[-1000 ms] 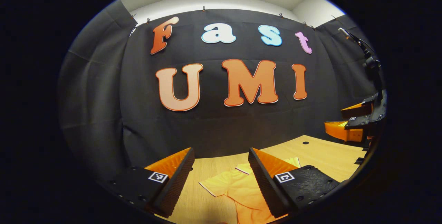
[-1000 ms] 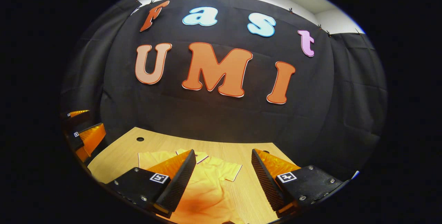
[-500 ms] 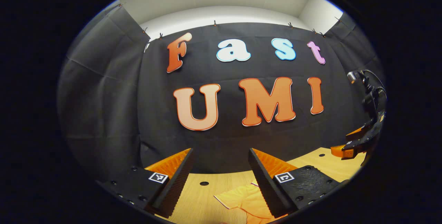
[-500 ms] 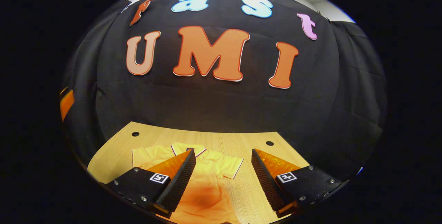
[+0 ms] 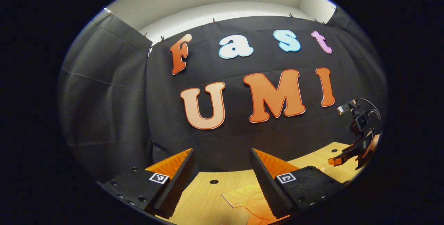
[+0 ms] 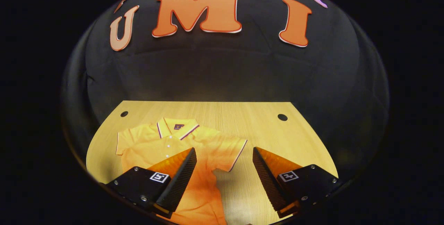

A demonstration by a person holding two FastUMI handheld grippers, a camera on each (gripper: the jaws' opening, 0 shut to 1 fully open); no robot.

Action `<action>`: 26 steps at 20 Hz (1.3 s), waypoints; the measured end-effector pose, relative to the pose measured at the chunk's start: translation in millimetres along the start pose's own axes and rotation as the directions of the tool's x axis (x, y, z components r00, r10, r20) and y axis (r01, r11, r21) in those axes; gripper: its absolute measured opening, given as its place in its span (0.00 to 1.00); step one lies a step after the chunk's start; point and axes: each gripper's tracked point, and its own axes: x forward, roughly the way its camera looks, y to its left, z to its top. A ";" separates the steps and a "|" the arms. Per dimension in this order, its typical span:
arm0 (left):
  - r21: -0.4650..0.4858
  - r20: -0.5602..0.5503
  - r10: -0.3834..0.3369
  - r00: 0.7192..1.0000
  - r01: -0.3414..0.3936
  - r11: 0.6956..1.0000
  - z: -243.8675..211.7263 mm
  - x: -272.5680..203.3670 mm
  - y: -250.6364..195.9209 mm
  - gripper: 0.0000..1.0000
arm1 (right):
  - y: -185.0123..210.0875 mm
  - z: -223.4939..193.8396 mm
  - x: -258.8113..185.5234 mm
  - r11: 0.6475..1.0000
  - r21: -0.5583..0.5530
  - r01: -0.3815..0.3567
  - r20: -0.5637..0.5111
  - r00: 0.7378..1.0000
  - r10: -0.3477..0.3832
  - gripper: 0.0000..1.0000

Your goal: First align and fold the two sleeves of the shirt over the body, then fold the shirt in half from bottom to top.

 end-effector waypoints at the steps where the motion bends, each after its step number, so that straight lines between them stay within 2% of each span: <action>1: 0.008 -0.012 0.014 1.000 -0.014 1.000 -3.2 -1.4 -0.7 0.98 | 0.7 -3.2 10.2 1.000 0.004 -0.011 -0.024 1.000 0.011 0.99; 5: 0.032 -0.080 0.055 0.995 -0.052 0.998 -20.1 -6.8 -5.7 0.98 | 3.1 -23.1 55.9 0.997 0.045 -0.065 -0.161 0.984 0.071 0.99; 9: 0.078 -0.147 0.097 0.984 -0.086 0.993 -34.6 -16.5 -9.9 0.99 | -9.3 -33.2 97.3 0.997 0.054 -0.052 -0.240 0.969 0.064 0.99; 13: 0.114 -0.194 0.151 0.969 -0.130 0.985 -44.5 -20.7 -7.5 0.99 | -15.7 -52.8 132.4 0.996 0.077 -0.052 -0.350 0.934 0.076 0.99; 16: 0.138 -0.222 0.162 0.962 -0.133 0.981 -48.8 -20.4 -13.4 0.99 | -24.2 -62.6 155.4 0.997 0.070 -0.022 -0.406 0.912 0.048 0.99; 19: 0.140 -0.268 0.172 0.948 -0.139 0.980 -57.7 -19.0 -15.2 0.99 | -27.6 -73.1 166.9 0.995 0.101 -0.006 -0.484 0.874 0.054 0.98; 20: 0.142 -0.272 0.179 0.945 -0.144 0.979 -57.0 -18.6 -14.4 1.00 | -30.2 -76.1 169.9 0.995 0.100 0.003 -0.505 0.862 0.048 1.00; 22: 0.156 -0.265 0.187 0.946 -0.149 0.976 -52.0 -17.9 -14.0 0.99 | -36.6 -83.6 177.8 0.997 0.073 0.023 -0.556 0.831 0.022 0.91; 23: 0.162 -0.266 0.187 0.946 -0.147 0.976 -52.1 -17.6 -15.3 0.99 | -35.8 -89.5 179.8 0.997 0.078 0.030 -0.593 0.805 0.022 0.97; 24: 0.161 -0.271 0.181 0.945 -0.141 0.977 -54.1 -17.4 -18.4 0.99 | -31.7 -97.2 178.0 0.995 0.092 0.025 -0.636 0.771 0.040 0.91; 25: 0.157 -0.280 0.172 0.944 -0.132 0.979 -56.0 -17.0 -22.4 1.00 | -32.1 -102.2 178.6 0.995 0.094 0.032 -0.662 0.749 0.038 0.96; 26: 0.154 -0.288 0.164 0.943 -0.123 0.980 -58.7 -18.6 -26.0 0.99 | -33.0 -94.7 178.3 0.996 0.090 0.030 -0.660 0.750 0.037 0.97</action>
